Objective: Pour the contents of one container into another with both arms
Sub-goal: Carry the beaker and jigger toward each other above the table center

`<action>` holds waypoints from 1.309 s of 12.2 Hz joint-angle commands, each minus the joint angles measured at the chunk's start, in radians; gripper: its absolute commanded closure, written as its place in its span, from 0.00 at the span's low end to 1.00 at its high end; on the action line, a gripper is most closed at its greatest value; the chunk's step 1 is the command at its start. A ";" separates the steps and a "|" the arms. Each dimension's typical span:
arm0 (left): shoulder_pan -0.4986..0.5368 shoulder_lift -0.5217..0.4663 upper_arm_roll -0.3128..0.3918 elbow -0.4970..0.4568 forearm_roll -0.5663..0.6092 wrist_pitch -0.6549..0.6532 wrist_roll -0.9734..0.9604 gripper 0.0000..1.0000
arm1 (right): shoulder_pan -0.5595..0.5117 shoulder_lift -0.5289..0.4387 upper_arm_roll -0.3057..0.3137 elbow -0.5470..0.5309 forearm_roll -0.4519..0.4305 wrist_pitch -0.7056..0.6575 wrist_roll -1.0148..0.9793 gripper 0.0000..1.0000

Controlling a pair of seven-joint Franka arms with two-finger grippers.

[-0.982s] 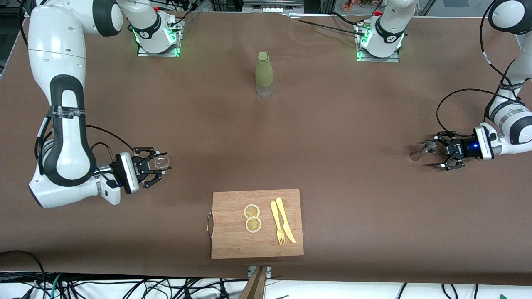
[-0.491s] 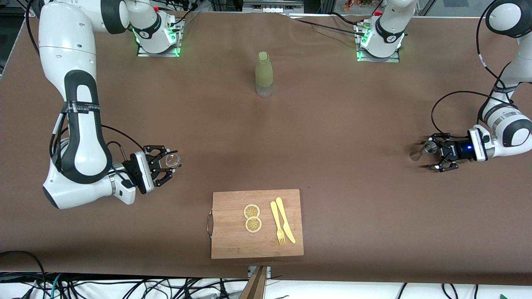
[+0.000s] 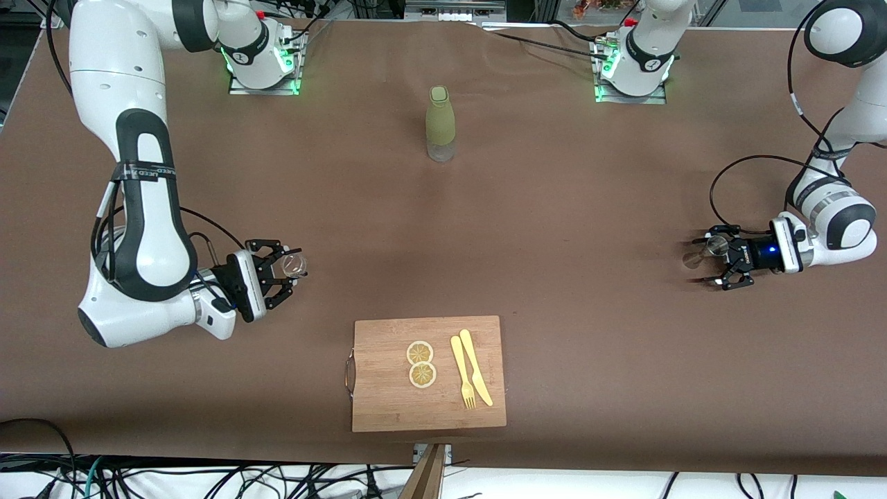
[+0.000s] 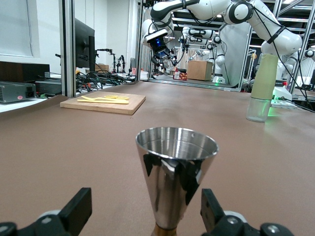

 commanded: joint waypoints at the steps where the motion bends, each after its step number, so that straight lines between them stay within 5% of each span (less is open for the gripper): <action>1: -0.011 -0.009 0.008 -0.021 -0.040 0.003 0.051 0.14 | 0.008 -0.013 -0.007 -0.003 -0.019 0.006 0.019 0.71; 2: -0.013 -0.009 0.010 -0.022 -0.048 0.003 0.050 0.24 | 0.008 -0.013 -0.007 -0.003 -0.019 0.007 0.019 0.71; 5: -0.016 -0.002 0.013 -0.024 -0.052 0.003 0.048 0.89 | 0.015 -0.013 -0.007 -0.003 -0.019 0.009 0.022 0.71; 6: -0.016 -0.002 0.013 -0.024 -0.052 0.001 0.048 1.00 | 0.015 -0.013 -0.007 -0.003 -0.019 0.010 0.026 0.71; 16: -0.079 -0.039 0.008 -0.027 -0.103 -0.002 -0.026 1.00 | 0.015 -0.013 -0.008 -0.003 -0.019 0.010 0.034 0.70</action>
